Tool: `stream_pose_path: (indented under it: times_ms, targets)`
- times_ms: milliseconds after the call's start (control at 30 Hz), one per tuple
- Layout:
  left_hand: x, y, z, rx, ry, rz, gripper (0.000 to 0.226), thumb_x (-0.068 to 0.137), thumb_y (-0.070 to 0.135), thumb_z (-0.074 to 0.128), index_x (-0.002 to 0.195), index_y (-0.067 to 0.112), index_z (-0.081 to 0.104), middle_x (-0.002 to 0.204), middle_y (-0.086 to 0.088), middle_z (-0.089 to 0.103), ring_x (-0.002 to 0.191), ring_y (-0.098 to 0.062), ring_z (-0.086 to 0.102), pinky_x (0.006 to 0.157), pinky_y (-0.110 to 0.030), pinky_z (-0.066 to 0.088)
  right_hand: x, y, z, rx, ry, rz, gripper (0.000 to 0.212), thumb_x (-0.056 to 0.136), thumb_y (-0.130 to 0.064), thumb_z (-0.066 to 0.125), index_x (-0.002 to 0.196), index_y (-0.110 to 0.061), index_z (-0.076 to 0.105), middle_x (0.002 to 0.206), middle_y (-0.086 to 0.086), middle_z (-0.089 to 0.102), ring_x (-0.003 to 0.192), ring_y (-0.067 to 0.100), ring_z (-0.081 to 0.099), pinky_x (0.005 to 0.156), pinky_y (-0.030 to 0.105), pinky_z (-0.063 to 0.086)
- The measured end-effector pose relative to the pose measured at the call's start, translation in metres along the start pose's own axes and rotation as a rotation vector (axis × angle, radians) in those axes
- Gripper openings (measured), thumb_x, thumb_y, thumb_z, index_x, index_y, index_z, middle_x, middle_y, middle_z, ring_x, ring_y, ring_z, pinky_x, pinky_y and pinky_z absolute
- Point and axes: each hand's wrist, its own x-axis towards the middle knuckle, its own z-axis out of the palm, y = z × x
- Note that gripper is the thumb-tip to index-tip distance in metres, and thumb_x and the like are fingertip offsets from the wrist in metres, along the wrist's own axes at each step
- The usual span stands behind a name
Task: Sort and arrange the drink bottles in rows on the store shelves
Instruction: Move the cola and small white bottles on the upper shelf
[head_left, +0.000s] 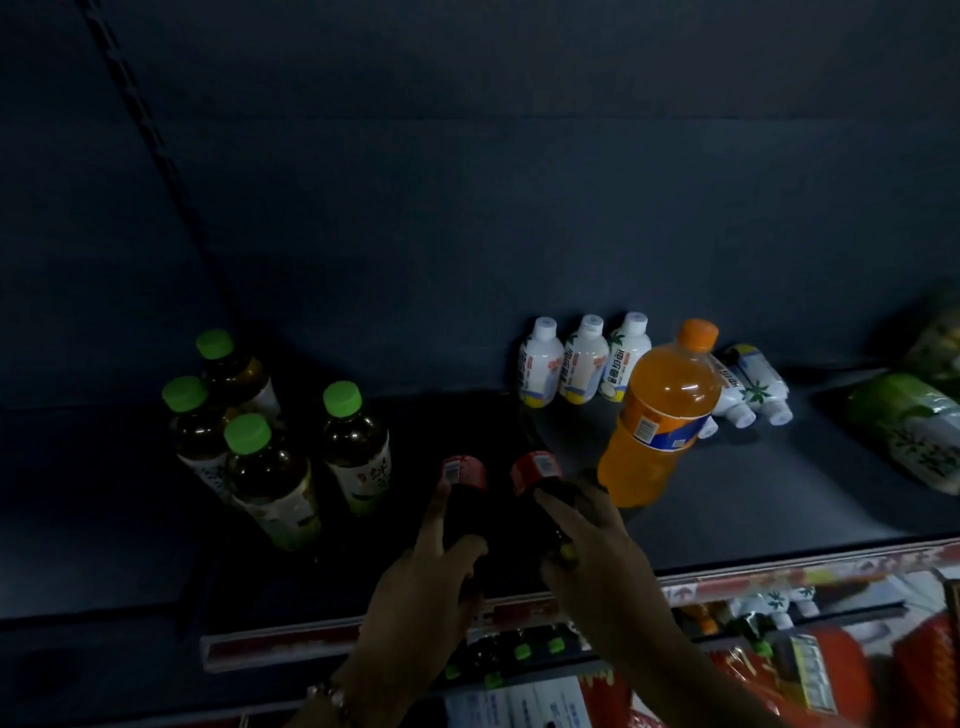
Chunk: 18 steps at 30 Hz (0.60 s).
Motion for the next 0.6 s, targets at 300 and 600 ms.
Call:
stream_pose_path:
  times_ms: [300,600]
  targets:
    - [-0.007,0.030,-0.096,-0.060,0.266,0.094,0.035,0.098,0.048,0.030,0.120,0.029,0.048,0.110,0.001,0.063,0.073,-0.004,0.061,0.058,-0.013,0.042,0.041,-0.064,-0.112,-0.069,0.004,-0.122,0.028,0.087,-0.022,0.066,0.115,-0.030,0.063,0.091,-0.013,0.061,0.067,-0.002,0.058,0.055,0.011,0.042]
    - [0.064,0.034,-0.137,0.167,0.321,-0.026,0.033,0.100,0.052,0.039,0.109,0.021,0.046,0.100,-0.005,0.067,0.091,-0.027,0.065,0.066,-0.037,0.046,0.113,-0.083,-0.101,-0.151,-0.046,-0.116,0.019,0.085,-0.023,0.058,0.102,-0.031,0.057,0.097,-0.003,0.056,0.090,0.018,0.059,0.081,0.041,0.053]
